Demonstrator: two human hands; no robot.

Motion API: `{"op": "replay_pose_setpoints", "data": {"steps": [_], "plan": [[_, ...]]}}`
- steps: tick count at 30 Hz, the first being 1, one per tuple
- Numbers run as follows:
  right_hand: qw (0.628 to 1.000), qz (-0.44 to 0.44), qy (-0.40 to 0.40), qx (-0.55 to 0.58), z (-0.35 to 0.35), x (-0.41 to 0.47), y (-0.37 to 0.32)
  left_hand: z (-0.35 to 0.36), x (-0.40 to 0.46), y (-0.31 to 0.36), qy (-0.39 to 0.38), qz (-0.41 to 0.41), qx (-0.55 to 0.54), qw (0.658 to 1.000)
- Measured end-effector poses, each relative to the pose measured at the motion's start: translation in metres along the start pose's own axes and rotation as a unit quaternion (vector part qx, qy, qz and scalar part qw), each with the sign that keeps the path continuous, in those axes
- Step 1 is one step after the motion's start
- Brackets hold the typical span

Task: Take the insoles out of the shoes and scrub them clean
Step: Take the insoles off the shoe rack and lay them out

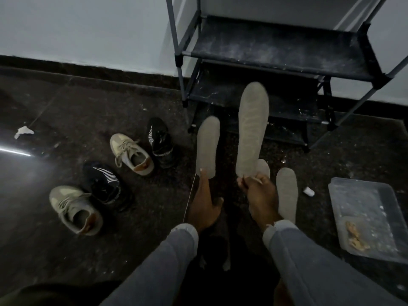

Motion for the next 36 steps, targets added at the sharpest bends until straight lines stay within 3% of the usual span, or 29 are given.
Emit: {"op": "replay_pose_setpoints", "data": {"steps": [10,26,36], "plan": [[0.983,0.145,0.076,-0.086,-0.054,0.030,0.119,0.047,-0.023,-0.081,-0.053,-0.053,0.025,0.997],[0.975,0.179,0.096,-0.087,-0.060,0.035,0.168,0.043,-0.039,-0.116,0.037,-0.104,0.000,0.994],[0.967,0.230,0.079,-0.073,-0.054,0.038,0.179,0.066,-0.037,-0.139,-0.062,-0.157,0.005,0.986]]}}
Point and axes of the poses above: each hand's wrist, its own x-axis towards the middle knuckle, its own z-axis out of the palm, y = z × x, the point moved 9 cm from there along x, towards the middle knuckle, and after that the axes turned 2 degrees about z, right-handed, at the moved point
